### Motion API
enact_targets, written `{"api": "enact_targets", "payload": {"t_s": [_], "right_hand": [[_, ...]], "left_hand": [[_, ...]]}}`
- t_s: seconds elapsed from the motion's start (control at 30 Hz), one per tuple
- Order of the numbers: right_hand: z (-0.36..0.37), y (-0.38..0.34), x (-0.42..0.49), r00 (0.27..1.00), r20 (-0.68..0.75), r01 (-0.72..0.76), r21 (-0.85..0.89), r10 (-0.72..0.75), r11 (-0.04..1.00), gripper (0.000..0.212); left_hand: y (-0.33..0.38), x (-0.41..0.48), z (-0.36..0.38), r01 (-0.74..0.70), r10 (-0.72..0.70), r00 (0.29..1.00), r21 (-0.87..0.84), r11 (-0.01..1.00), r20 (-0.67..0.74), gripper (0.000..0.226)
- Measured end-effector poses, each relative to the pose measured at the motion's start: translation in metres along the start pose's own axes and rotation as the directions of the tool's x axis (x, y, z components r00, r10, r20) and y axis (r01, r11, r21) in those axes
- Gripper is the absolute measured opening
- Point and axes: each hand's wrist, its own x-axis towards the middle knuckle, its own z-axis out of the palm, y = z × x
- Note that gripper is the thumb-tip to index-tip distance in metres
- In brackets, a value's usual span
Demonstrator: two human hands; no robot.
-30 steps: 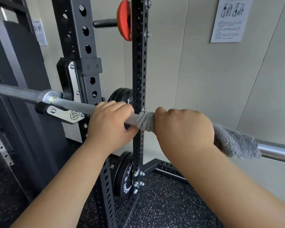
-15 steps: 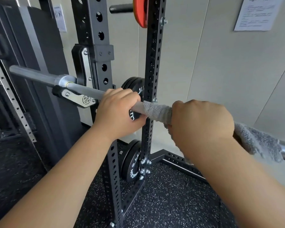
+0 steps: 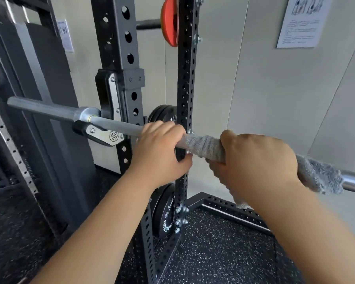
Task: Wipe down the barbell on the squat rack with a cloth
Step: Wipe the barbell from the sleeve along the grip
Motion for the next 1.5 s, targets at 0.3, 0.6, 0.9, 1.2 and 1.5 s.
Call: {"api": "enact_targets", "payload": {"t_s": [0.3,0.6,0.9,1.2,1.5], "right_hand": [[0.013,-0.065,0.033,0.996,-0.043,-0.086,-0.089,0.082,0.992,0.056],[-0.006,-0.051,0.02,0.999,0.025,0.025,-0.063,-0.023,0.998,0.082],[-0.007,-0.115,0.061,0.981,0.154,-0.098,-0.107,0.114,0.989,0.075],[-0.004,-0.095,0.045,0.987,0.004,-0.158,-0.097,0.159,0.983,0.069],[0.003,-0.133,0.071,0.984,0.045,-0.167,-0.133,0.174,0.977,0.042]], "left_hand": [[-0.044,0.002,-0.023,-0.189,0.203,0.958,-0.086,0.978,0.203,0.053],[-0.135,0.0,-0.032,-0.149,0.151,0.968,-0.027,0.988,0.2,0.049],[-0.145,0.001,-0.018,-0.179,0.183,0.979,-0.054,0.982,0.087,0.042],[-0.155,-0.001,-0.008,-0.24,0.241,0.97,-0.033,0.97,0.038,0.047],[-0.148,0.001,0.002,-0.204,0.199,0.975,-0.037,0.978,-0.104,0.045]]}}
